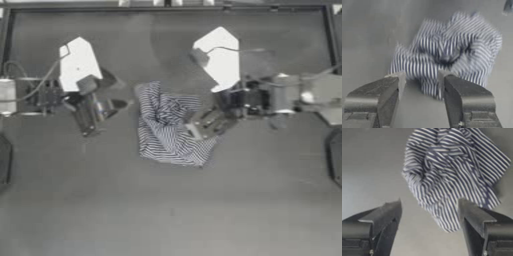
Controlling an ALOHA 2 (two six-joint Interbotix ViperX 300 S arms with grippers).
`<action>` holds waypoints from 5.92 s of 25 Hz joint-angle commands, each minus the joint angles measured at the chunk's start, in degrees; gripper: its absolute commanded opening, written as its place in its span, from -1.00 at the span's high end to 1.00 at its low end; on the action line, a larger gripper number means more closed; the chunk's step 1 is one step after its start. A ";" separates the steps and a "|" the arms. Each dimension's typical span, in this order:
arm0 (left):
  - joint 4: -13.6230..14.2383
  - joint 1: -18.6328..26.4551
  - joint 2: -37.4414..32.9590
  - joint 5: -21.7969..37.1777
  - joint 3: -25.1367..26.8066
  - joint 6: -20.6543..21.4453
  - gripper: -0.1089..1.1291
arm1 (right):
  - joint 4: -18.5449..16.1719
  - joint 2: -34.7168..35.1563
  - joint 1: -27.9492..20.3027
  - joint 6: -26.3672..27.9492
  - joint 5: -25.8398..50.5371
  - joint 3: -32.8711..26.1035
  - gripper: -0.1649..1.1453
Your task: Fold shirt
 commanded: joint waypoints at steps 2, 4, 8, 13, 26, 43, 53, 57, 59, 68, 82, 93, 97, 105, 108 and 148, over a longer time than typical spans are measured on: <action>0.00 -0.26 5.36 0.18 -7.65 1.85 -0.50 | -0.70 -5.98 0.09 0.18 -5.71 4.83 -0.68; 0.00 -0.79 8.44 0.18 -10.81 2.90 -0.50 | -0.70 -6.86 0.09 0.09 -7.65 6.86 -0.68; -0.18 -0.97 13.54 1.14 -16.35 5.62 -0.49 | -0.70 -8.26 0.09 -0.09 -9.76 9.93 -0.67; -0.26 -1.23 18.37 1.41 -19.95 6.06 -0.49 | -0.70 -10.63 0.00 0.00 -10.72 12.48 -0.66; -0.44 -1.23 27.33 0.00 -21.71 6.06 -0.48 | -0.62 -13.27 0.00 0.70 -14.33 15.12 -0.66; -2.64 -1.32 24.79 -0.35 -13.80 6.06 -0.46 | -4.66 -9.58 0.70 -1.14 -21.01 15.38 -0.66; -2.64 -1.32 23.55 -2.11 -10.11 5.98 -0.45 | -13.45 -1.05 0.88 -0.70 -27.60 14.85 -0.66; -2.64 -1.32 24.26 -2.64 -9.93 5.98 -0.45 | -15.38 2.55 0.88 -0.18 -27.69 14.68 -0.66; -2.55 -1.23 24.61 -2.90 -9.76 6.06 -0.45 | -15.82 4.31 0.88 -0.18 -27.86 14.50 -0.66; -2.46 -0.70 25.75 -5.01 -8.53 6.06 -0.45 | -16.96 10.02 0.70 -0.09 -26.54 12.92 -0.66; -2.64 -1.14 28.04 -5.89 -8.44 5.98 -0.45 | -18.28 15.64 1.23 -0.70 -19.07 10.20 -0.66; -4.75 -3.78 29.71 -7.03 -9.58 5.62 -0.45 | -18.11 15.56 3.96 -0.35 -15.82 10.72 -0.66; -5.36 -4.57 29.71 -7.03 -9.67 5.62 -0.45 | -17.93 15.56 4.75 0.35 -15.91 11.51 -0.66; -6.94 -6.15 29.44 -6.68 -9.23 5.54 -0.45 | -16.44 15.47 6.42 0.53 -16.00 11.78 -0.66; -7.47 -6.77 29.27 -6.50 -9.23 5.54 -0.45 | -15.47 15.21 7.21 0.53 -15.91 11.78 -0.66; -2.20 -8.53 18.19 -4.22 -12.66 5.80 -0.45 | -33.93 -2.11 11.78 17.31 -16.61 16.61 -0.66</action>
